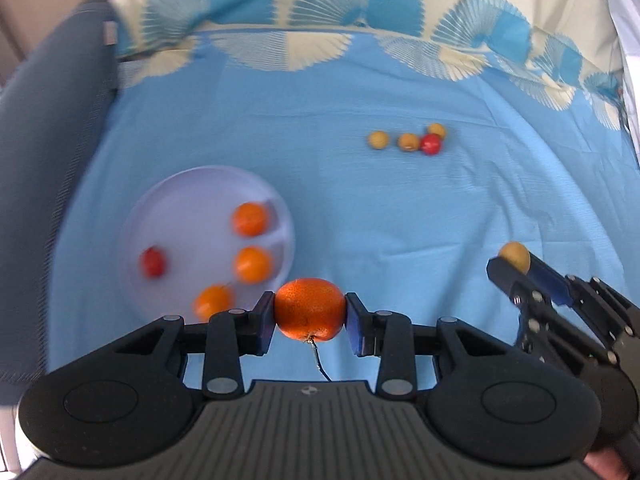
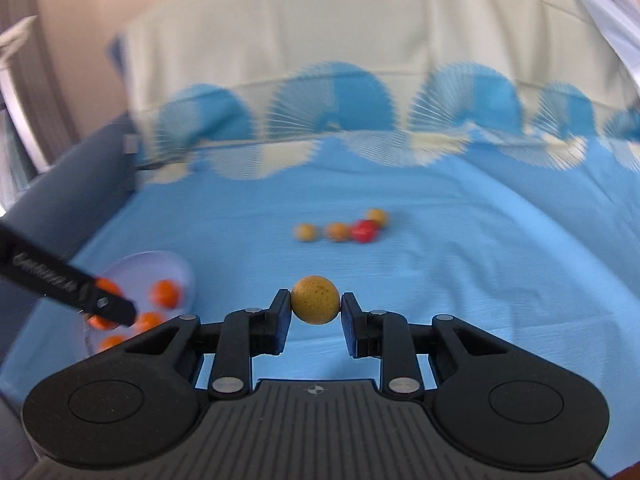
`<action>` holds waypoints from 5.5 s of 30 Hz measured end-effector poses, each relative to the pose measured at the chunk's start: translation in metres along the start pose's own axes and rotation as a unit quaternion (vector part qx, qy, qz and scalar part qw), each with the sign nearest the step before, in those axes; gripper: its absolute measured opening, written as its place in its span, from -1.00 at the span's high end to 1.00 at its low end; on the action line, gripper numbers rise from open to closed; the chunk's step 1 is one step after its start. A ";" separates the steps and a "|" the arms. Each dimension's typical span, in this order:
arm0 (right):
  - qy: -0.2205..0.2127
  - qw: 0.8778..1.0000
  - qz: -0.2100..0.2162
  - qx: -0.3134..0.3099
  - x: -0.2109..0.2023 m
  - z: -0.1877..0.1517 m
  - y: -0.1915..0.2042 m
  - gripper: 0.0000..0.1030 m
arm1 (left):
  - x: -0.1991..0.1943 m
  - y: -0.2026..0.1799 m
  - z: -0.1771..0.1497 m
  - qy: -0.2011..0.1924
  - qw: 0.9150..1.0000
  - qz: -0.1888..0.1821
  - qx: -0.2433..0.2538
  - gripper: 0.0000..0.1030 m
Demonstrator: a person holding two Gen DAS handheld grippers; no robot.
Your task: Organize fruits
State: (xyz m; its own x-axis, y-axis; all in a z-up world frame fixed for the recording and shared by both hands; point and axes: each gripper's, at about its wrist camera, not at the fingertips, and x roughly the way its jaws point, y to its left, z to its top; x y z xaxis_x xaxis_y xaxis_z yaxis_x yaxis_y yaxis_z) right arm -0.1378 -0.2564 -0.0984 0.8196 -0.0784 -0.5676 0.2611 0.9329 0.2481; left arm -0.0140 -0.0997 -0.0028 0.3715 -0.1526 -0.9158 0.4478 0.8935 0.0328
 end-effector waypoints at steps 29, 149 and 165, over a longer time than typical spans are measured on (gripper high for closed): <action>-0.016 0.983 0.099 -0.156 -0.155 -0.049 0.166 0.45 | -0.118 0.104 -0.153 -0.077 0.995 0.023 -0.062 0.22; -0.056 0.993 0.024 -0.100 -0.143 -0.036 0.184 -0.99 | -0.118 0.118 -0.143 -0.128 0.985 0.089 -0.068 -0.99; 0.009 0.996 0.037 -0.078 -0.118 -0.019 0.176 -0.99 | -0.106 0.117 -0.125 -0.108 0.986 0.106 -0.066 -0.99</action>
State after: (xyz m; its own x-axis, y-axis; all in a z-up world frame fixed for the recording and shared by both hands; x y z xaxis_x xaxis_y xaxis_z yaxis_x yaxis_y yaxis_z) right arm -0.1981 -0.0767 -0.0030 0.8241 -0.0017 -0.5665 0.1157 0.9794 0.1654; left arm -0.1024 0.0737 0.0477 0.6158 -0.0304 -0.7873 0.2380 0.9597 0.1491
